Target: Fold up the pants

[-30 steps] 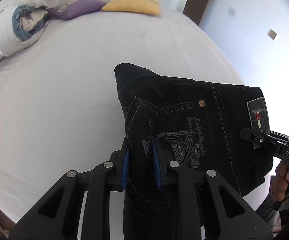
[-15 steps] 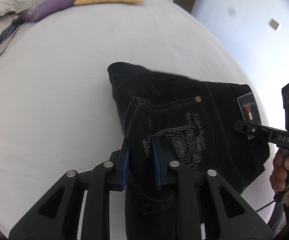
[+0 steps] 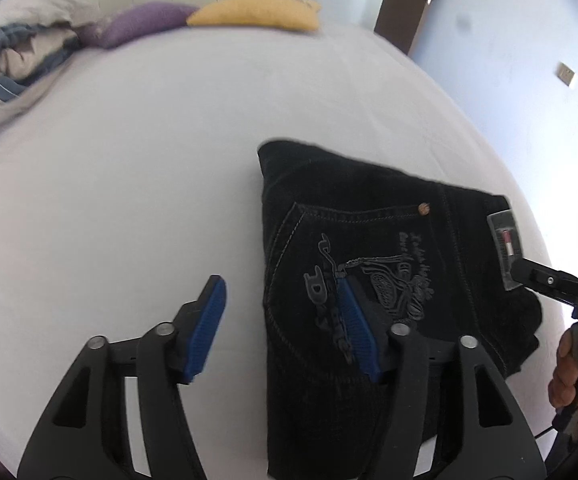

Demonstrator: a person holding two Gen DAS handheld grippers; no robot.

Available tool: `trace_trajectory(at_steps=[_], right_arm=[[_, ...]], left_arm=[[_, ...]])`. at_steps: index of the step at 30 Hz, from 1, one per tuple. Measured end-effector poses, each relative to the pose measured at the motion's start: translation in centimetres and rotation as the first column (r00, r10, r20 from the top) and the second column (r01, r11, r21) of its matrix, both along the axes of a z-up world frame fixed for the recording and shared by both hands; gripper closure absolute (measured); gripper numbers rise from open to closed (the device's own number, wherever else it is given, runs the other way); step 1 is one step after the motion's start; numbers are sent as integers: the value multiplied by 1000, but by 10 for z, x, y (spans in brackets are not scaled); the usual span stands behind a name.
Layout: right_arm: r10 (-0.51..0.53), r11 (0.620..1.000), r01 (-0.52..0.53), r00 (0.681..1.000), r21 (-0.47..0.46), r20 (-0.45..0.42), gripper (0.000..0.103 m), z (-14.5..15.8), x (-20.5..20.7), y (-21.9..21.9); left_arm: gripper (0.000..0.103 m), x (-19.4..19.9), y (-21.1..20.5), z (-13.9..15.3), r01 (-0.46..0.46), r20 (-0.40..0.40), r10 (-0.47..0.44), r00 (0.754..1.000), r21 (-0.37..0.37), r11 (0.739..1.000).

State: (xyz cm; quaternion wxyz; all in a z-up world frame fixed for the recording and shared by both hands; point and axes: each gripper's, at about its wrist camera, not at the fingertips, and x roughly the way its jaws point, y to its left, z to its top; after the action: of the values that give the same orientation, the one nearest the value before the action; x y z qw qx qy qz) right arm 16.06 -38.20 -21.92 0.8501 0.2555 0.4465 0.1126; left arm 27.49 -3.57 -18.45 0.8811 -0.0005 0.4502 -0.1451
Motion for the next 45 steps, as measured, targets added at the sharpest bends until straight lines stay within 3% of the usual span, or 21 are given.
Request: trace_trajectory(at_steps=[1,3,5,6,7,10,13,17,21,22,24,27,31,32,34,36,39,43,45], right_arm=[[-11,1000,12,1000,-17,19,26,9,-12,1],[-33,997,37,998,-63,61,23,25,-34,4],[-59,991,72,992,-115,110,17,42,-56,10],[-83,983,106,986,-150,148,12,54,-71,15],[-104,974,139,977,-181,188,8,66,-87,20],[-143,940,223,945,-258,295,0,97,-120,37],[-182,888,335,885,-316,429,0,129,-165,48],[-181,825,429,817,-368,548,0,170,-209,54],[-177,775,507,747,-377,641,0,213,-248,50],[-183,762,531,726,-371,663,0,223,-259,46],[-189,746,561,696,-360,692,0,240,-279,40],[-185,743,580,658,-335,730,0,264,-299,39],[-177,739,601,608,-303,774,0,295,-323,40],[-177,742,601,603,-297,778,0,300,-327,40],[-179,754,591,604,-286,776,0,305,-328,41],[-177,785,546,651,-294,738,0,304,-323,44],[-158,819,466,744,-335,649,0,288,-311,54],[-167,818,433,809,-378,564,0,259,-303,65],[-182,818,426,830,-387,528,0,244,-301,65]], left_arm=[[26,-12,3,11,-22,49,22,999,-3,1000],[19,-40,6,37,-75,168,76,983,-15,997],[7,-77,7,65,-105,307,108,946,-24,994],[3,-99,7,81,-128,397,123,910,-13,992],[0,-102,22,92,-141,448,130,885,-9,990],[0,-169,31,126,-175,599,147,788,-10,984],[0,-216,37,150,-194,649,177,740,-45,980],[0,-271,45,180,-119,667,148,730,-89,989],[0,-333,50,222,-92,760,44,648,21,996],[0,-348,50,233,-122,786,40,617,46,991],[0,-362,47,243,-184,806,45,590,79,980],[0,-375,45,253,-160,782,8,623,117,980],[0,-388,34,261,-170,769,-57,637,212,962],[0,-389,33,264,-161,759,-54,649,207,965],[0,-384,33,266,-124,713,-26,701,158,980],[0,-377,29,262,-117,668,7,744,120,986],[0,-366,20,250,-113,608,7,794,137,984],[0,-338,13,217,-122,471,35,881,155,980],[0,-328,14,200,-125,413,60,909,133,983]])
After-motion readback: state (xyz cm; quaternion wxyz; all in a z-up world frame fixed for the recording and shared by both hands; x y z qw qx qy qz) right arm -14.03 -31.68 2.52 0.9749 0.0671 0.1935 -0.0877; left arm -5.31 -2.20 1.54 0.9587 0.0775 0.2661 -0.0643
